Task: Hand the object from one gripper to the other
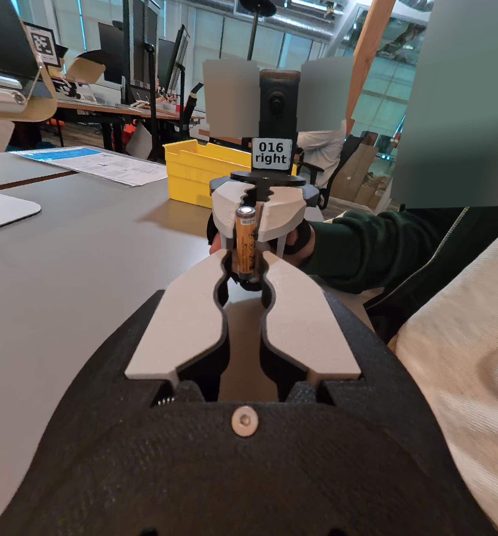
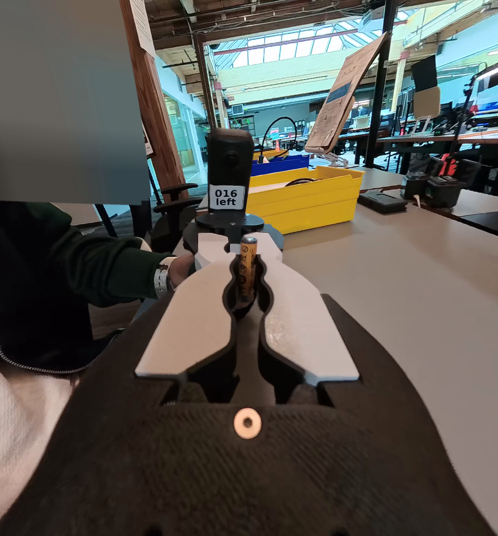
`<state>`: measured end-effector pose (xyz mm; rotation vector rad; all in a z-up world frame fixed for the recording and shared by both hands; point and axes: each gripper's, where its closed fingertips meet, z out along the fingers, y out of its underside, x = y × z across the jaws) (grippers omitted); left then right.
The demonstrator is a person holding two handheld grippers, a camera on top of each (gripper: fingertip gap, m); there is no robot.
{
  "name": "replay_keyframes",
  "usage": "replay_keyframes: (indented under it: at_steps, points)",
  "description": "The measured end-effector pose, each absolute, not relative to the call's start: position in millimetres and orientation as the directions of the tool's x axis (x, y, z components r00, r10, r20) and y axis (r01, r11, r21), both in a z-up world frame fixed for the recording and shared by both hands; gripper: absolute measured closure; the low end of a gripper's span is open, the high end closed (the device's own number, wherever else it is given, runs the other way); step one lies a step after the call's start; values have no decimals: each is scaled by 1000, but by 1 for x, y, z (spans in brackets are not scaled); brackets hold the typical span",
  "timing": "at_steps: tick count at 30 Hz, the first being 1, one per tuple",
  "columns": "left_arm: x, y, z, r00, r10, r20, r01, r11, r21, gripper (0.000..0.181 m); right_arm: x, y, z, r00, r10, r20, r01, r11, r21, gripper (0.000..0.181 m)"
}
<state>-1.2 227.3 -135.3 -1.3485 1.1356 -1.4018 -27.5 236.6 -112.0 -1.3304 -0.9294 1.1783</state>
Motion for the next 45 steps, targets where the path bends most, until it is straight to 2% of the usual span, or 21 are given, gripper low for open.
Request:
replay_keyframes:
  at_steps: [5,8,15,20,23,30,31,32,35,36,37,41,45]
  points:
    - [-8,233,-132,-48,-953,298,26,-299,-954,135,-32,237,-111,191,970,-149,-99,-132,-986,170]
    - [-13,233,-125,-66,-948,312,60,-316,-947,130,-30,239,-111,211,966,-150,-100,-131,-986,170]
    - [-18,237,-104,-58,-963,262,151,-268,-952,156,-23,240,-117,269,954,-131,-68,-117,-991,171]
    - [-3,236,-112,-68,-975,214,91,-219,-971,159,-14,238,-117,298,946,-124,-68,-109,-992,171]
    - [2,234,-111,-68,-979,190,91,-196,-976,170,-13,237,-121,302,946,-115,-48,-106,-993,171]
    - [-1,237,-114,-35,-982,186,65,-188,-980,170,-16,241,-123,295,949,-114,-47,-105,-993,171]
    - [-2,239,-115,-23,-982,189,66,-190,-980,170,-17,242,-122,296,948,-114,-56,-102,-993,167]
    - [-4,240,-115,-13,-981,192,70,-192,-979,170,-16,245,-120,312,942,-120,-75,-102,-992,152]
    - [-11,246,-112,2,-977,213,96,-212,-973,170,-2,271,-112,468,869,-161,-179,-85,-980,76]
    - [-13,248,-110,4,-975,222,107,-220,-970,170,5,278,-108,518,840,-159,-208,-56,-977,62]
    - [-15,250,-109,5,-973,231,118,-229,-966,170,9,281,-107,541,827,-153,-213,-41,-976,57]
    - [-19,253,-106,0,-967,254,143,-251,-957,170,-4,273,-123,499,857,-132,-101,-94,-990,68]
    - [-18,250,-105,-13,-967,255,144,-254,-956,170,-27,250,-138,364,925,-108,28,-126,-992,126]
